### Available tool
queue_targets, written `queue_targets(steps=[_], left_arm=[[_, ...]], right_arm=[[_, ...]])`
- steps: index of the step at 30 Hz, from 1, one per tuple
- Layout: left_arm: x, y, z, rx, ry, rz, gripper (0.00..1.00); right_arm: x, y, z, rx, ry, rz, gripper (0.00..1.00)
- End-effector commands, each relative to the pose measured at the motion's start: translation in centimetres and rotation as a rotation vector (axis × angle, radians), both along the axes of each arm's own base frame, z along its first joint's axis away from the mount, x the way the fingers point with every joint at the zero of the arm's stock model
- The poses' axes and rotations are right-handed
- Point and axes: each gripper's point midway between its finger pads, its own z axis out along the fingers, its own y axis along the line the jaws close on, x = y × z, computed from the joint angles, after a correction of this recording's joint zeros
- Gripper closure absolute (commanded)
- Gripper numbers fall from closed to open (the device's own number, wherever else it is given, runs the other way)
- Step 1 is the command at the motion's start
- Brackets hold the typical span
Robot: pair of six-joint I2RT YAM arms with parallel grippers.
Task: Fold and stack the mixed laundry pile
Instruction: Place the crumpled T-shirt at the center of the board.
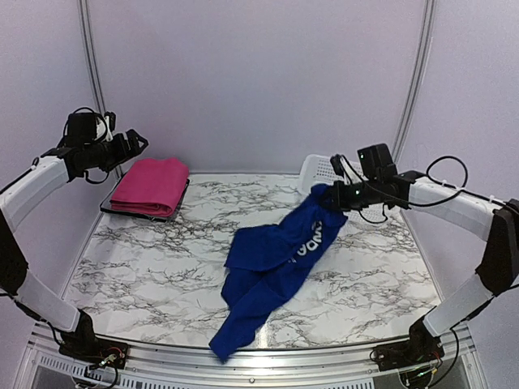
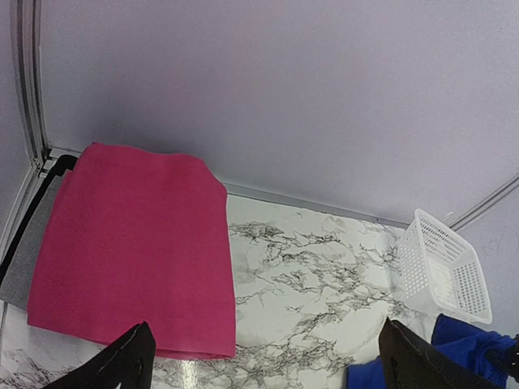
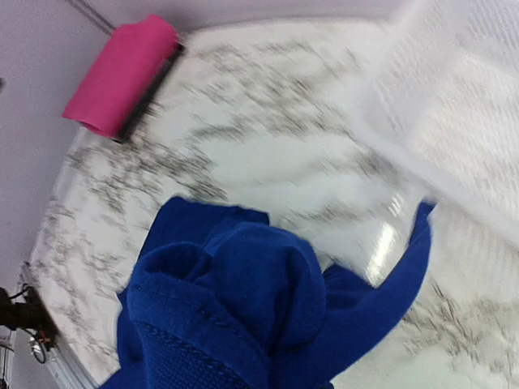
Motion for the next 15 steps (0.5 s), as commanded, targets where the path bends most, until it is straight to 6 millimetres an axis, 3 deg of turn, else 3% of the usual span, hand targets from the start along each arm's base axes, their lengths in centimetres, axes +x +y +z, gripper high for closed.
queue_targets(steps=[1, 4, 7, 13, 15], left_arm=[[-0.4, 0.0, -0.4, 0.025, 0.005, -0.005, 0.01], [-0.6, 0.0, -0.9, 0.025, 0.016, -0.008, 0.01], [-0.6, 0.0, -1.3, 0.023, 0.025, -0.011, 0.01], [-0.8, 0.0, -1.4, 0.025, 0.03, -0.004, 0.01], [-1.0, 0.1, -1.6, 0.026, 0.035, -0.001, 0.01]], right_arm=[[1.5, -6.8, -4.8, -0.056, 0.099, -0.21, 1.0], [1.7, -9.3, -9.6, -0.089, 0.201, -0.246, 1.0], [3.2, -11.3, -12.3, -0.099, 0.253, -0.308, 1.0], [7.6, -16.0, -14.9, -0.153, 0.248, -0.464, 1.0], [9.0, -17.9, -14.6, -0.159, 0.228, -0.512, 1.0]])
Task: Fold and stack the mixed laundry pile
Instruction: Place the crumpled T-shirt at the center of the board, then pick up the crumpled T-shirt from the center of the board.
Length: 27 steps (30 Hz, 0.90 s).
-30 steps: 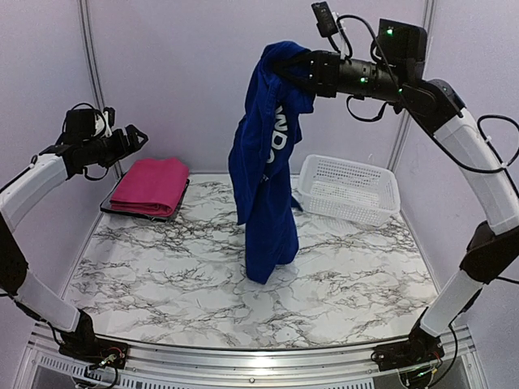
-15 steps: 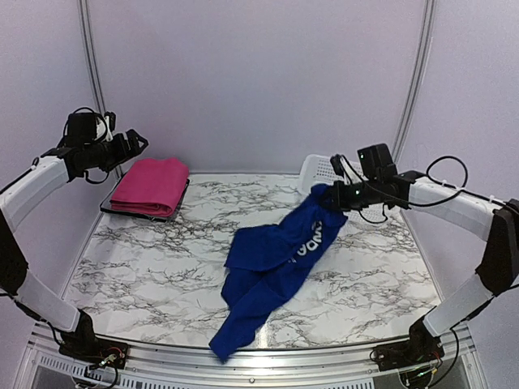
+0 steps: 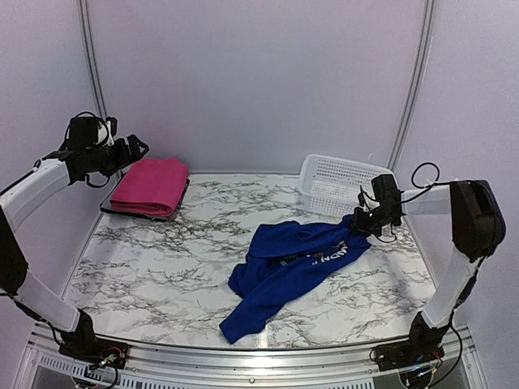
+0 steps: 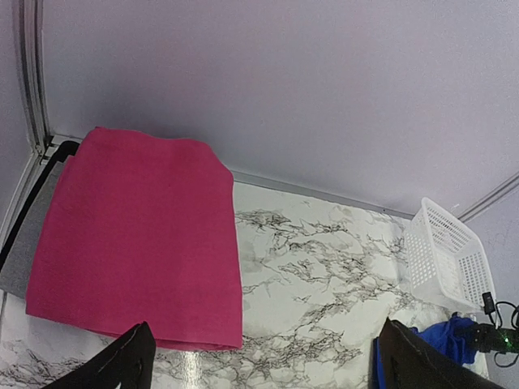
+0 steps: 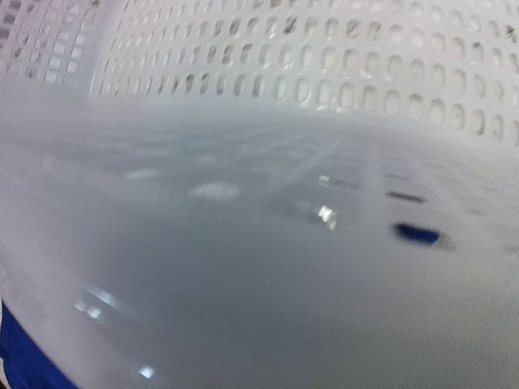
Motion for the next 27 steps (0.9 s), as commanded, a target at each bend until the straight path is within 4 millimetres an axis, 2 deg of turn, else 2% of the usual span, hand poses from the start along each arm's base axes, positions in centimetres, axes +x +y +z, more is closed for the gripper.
queue_targets(steps=[1, 3, 5, 6, 8, 10, 11, 13, 17, 22, 24, 25, 27], left_arm=[[-0.9, 0.0, -0.1, 0.017, 0.007, 0.001, 0.01], [-1.1, -0.4, -0.6, 0.021, 0.024, -0.008, 0.01], [-1.5, -1.6, -1.3, 0.025, 0.044, -0.042, 0.01], [-1.7, -2.4, -2.0, 0.033, 0.06, -0.063, 0.01], [-2.6, -4.6, -3.5, 0.069, 0.095, -0.12, 0.01], [-3.6, -6.9, -4.8, 0.102, 0.12, -0.18, 0.01], [-4.1, -8.0, -5.5, 0.117, 0.133, -0.207, 0.01], [-5.4, -10.8, -7.1, 0.148, 0.161, -0.282, 0.01], [-8.8, -18.9, -10.8, 0.225, 0.224, -0.494, 0.01], [-11.9, -28.0, -15.6, 0.275, 0.32, -0.701, 0.03], [-13.0, -30.4, -18.6, 0.323, 0.377, -0.749, 0.06], [-13.5, -31.4, -19.5, 0.332, 0.405, -0.768, 0.09], [-14.4, -32.3, -21.7, 0.343, 0.468, -0.783, 0.14]], right_arm=[[5.6, -4.4, 3.4, -0.056, -0.16, -0.123, 1.0], [6.7, -5.0, 5.3, -0.093, -0.216, -0.125, 1.0], [7.4, -4.6, 7.2, -0.085, -0.257, -0.088, 1.0], [7.3, -4.1, 7.7, -0.073, -0.254, -0.06, 0.9], [6.1, -3.4, 8.2, -0.046, -0.216, -0.025, 0.59], [4.2, -3.2, 9.5, -0.03, -0.219, -0.024, 0.3], [3.0, -3.2, 10.2, -0.024, -0.232, -0.026, 0.19], [1.0, -3.4, 11.7, -0.031, -0.271, -0.028, 0.09], [-2.5, -4.0, 12.3, -0.086, -0.246, -0.005, 0.07], [-4.7, -2.0, 12.6, -0.011, -0.253, 0.095, 0.08], [-5.1, -0.9, 12.4, 0.016, -0.25, 0.137, 0.09], [-5.3, 0.0, 12.5, 0.033, -0.254, 0.173, 0.1], [-5.6, 1.4, 12.8, 0.044, -0.261, 0.219, 0.11]])
